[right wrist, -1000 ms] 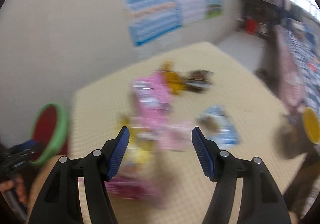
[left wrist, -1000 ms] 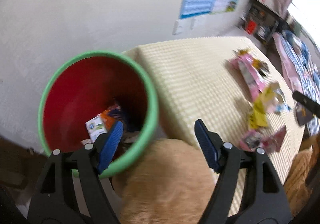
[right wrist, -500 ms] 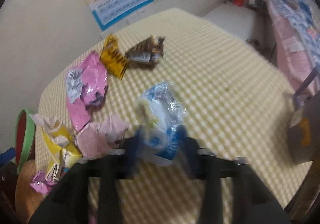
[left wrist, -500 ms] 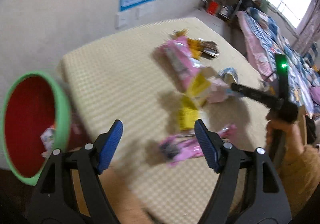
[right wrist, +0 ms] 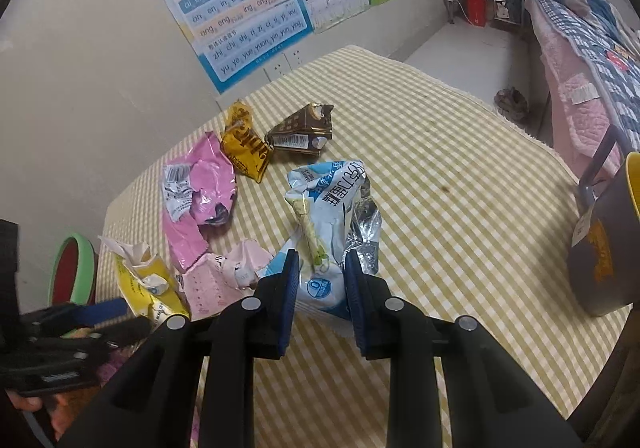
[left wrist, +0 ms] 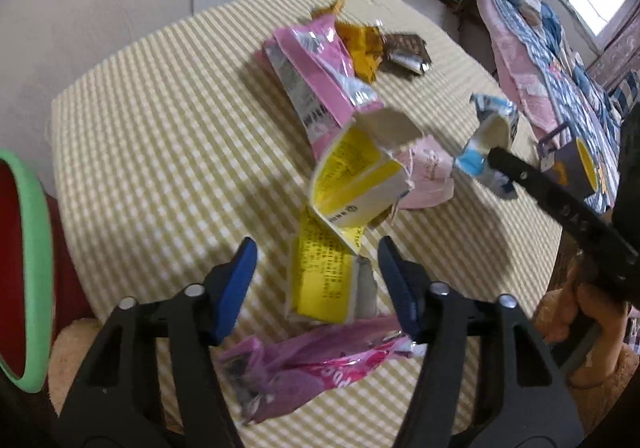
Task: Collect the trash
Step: 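Move back over the table and grasp the white-and-blue wrapper with the right gripper, then grasp the yellow paper wrapper with the left gripper while the right gripper holds the white-and-blue wrapper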
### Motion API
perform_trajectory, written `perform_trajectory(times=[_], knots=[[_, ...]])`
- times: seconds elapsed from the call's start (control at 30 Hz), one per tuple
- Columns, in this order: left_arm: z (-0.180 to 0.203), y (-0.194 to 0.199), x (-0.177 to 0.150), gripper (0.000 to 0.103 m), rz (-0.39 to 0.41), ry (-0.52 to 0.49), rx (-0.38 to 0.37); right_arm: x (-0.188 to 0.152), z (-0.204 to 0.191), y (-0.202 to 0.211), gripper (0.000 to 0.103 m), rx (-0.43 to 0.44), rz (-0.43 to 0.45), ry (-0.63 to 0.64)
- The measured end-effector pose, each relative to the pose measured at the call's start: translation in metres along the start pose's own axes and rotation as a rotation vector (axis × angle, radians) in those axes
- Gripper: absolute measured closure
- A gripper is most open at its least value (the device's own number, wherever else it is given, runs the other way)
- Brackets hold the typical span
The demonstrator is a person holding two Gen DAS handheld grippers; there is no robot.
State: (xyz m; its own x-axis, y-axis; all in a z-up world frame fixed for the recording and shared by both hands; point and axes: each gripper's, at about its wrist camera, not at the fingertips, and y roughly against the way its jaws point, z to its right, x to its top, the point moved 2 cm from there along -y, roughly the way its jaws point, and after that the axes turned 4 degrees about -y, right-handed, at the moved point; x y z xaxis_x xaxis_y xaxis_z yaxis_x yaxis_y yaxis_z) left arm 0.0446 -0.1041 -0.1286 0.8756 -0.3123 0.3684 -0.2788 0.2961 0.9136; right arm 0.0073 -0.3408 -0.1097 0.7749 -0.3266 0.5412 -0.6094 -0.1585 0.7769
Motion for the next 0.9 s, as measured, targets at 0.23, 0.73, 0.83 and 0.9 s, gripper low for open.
perform_trajectory(times=[0.23,0.73,0.83,0.9], knots=[[-0.001,0.002,-0.009,0.069,0.0,0.021,0.0,-0.006,-0.007,-0.004,0.079,0.024,-0.024,0.035],[-0.025,0.055,-0.015,0.069,0.154,0.057,0.089,-0.015,-0.044,0.018,0.08,0.064,0.018,0.138],[-0.031,0.065,-0.014,0.069,0.176,0.071,0.096,-0.015,-0.05,0.024,0.08,0.086,0.032,0.129],[-0.037,0.071,-0.013,0.069,0.19,0.08,0.101,-0.014,-0.052,0.027,0.08,0.099,0.04,0.118]])
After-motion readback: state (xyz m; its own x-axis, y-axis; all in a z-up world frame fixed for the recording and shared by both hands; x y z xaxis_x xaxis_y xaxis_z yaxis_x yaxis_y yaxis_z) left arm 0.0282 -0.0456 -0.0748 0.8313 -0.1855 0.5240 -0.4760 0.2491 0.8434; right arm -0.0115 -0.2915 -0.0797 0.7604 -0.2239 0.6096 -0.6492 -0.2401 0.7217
